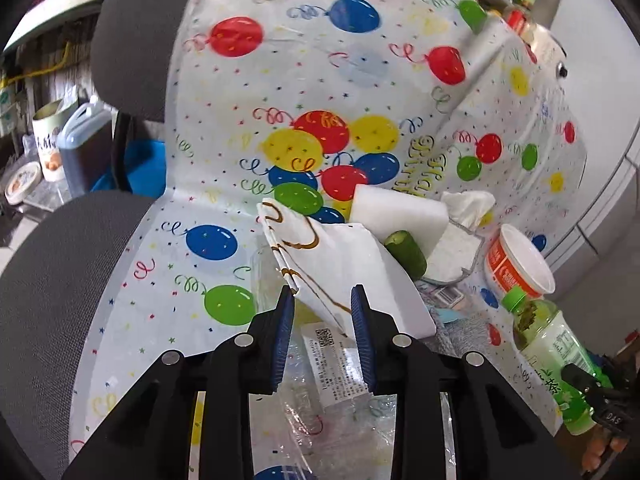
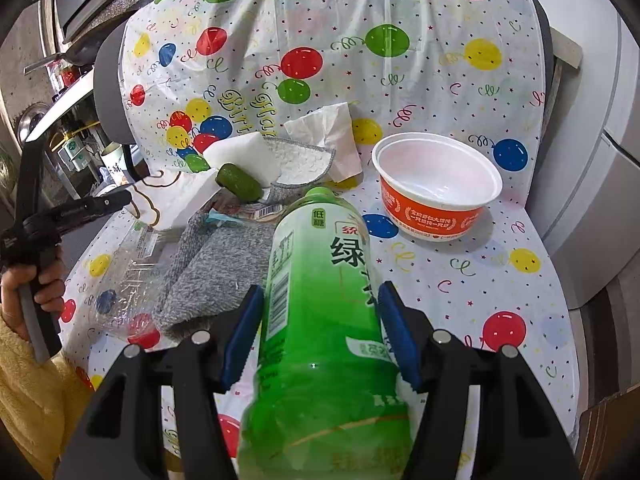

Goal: Collect trash
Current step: 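Grasp the green tea bottle with the right tool while the left tool grasps the white napkin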

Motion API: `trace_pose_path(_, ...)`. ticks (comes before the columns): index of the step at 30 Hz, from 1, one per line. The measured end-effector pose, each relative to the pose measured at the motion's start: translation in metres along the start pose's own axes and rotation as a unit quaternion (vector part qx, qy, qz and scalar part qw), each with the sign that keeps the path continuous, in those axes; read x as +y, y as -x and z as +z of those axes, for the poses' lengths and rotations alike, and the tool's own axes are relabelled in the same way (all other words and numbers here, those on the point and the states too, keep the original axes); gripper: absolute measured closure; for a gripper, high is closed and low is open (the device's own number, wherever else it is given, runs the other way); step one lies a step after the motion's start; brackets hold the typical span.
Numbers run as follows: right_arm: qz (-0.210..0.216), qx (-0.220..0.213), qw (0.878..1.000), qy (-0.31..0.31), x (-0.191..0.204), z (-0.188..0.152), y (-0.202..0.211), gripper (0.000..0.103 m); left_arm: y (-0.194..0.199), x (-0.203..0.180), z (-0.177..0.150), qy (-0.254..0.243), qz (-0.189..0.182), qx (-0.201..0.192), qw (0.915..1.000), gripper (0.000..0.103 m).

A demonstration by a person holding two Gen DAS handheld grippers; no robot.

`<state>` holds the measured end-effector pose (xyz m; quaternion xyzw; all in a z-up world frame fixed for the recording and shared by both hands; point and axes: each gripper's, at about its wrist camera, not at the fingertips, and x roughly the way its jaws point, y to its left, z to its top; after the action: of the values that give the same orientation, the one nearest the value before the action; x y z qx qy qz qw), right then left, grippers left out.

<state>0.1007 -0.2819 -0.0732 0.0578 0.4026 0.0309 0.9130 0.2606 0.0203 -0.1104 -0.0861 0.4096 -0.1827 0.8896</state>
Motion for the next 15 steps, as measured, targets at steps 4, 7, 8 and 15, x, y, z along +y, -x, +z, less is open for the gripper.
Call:
trace_pose_path(4,0.004,0.0,1.0,-0.006,-0.001,-0.002,0.0,0.044,-0.02,-0.009,0.005,-0.001,0.02,0.031,0.9993,0.072)
trace_pose_path(7,0.004,0.0,1.0,-0.008,-0.002,-0.004,0.0,0.044,-0.036,-0.002,0.004,0.02,0.058,0.065,0.996,0.073)
trace_pose_path(8,0.004,0.0,1.0,-0.008,-0.003,-0.005,0.0,0.044,-0.039,0.001,0.003,0.031,0.059,0.069,0.9954,0.073)
trace_pose_path(15,-0.009,-0.016,1.0,-0.014,-0.01,-0.008,0.003,0.044,-0.027,0.007,0.004,0.056,0.028,0.039,0.9972,0.102)
